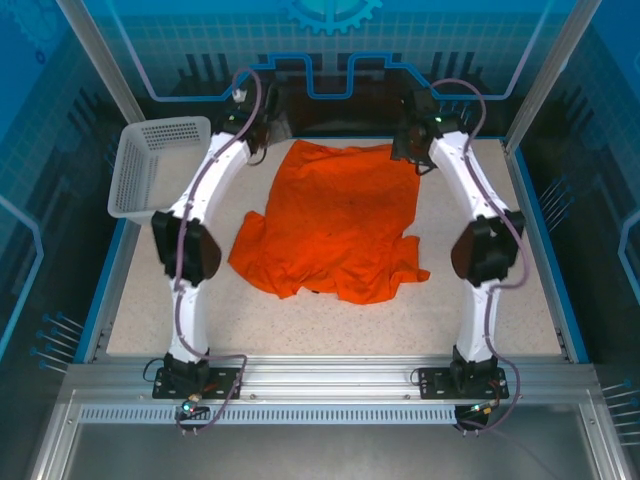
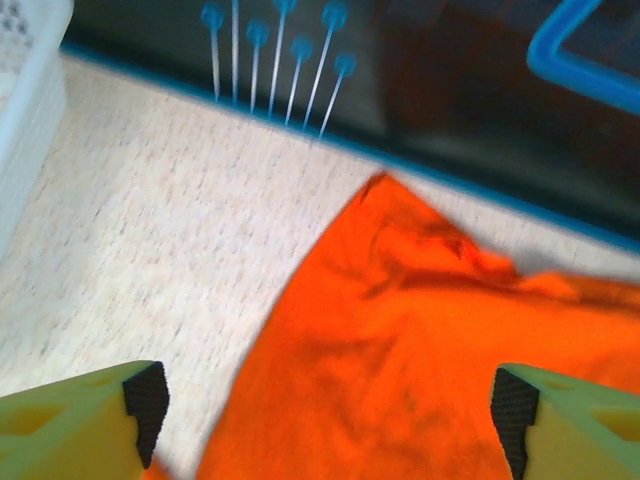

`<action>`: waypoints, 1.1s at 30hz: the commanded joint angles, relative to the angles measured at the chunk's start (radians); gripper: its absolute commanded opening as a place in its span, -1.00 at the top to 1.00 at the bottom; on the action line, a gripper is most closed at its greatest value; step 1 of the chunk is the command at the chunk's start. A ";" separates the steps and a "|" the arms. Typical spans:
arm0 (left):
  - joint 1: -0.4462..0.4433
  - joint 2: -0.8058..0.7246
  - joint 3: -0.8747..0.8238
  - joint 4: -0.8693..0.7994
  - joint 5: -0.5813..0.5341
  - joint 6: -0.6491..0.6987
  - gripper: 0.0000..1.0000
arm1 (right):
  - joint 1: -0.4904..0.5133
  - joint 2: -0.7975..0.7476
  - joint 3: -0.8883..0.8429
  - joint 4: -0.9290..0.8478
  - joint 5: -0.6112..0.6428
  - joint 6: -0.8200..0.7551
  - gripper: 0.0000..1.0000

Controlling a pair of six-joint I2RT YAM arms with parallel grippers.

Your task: Fold and stack the t-shirts

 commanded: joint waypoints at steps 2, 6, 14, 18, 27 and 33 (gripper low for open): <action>-0.044 -0.169 -0.427 0.137 0.116 -0.163 -0.52 | 0.050 -0.185 -0.357 0.136 -0.127 0.035 -0.27; -0.076 -0.168 -0.634 0.213 0.212 -0.194 -0.47 | 0.059 -0.341 -0.764 0.308 -0.201 0.120 -0.21; -0.129 0.007 -0.704 0.261 0.243 -0.188 -0.40 | 0.056 -0.398 -1.133 0.432 -0.275 0.183 -0.13; -0.152 0.122 -0.587 0.228 0.222 -0.163 -0.39 | 0.050 -0.424 -1.262 0.492 -0.322 0.237 -0.09; -0.268 0.461 -0.020 0.050 0.245 -0.088 -0.36 | 0.183 -0.639 -1.505 0.545 -0.430 0.557 0.11; -0.349 0.651 0.398 -0.066 0.270 -0.014 -0.45 | 0.449 -0.826 -1.626 0.587 -0.320 0.958 -0.06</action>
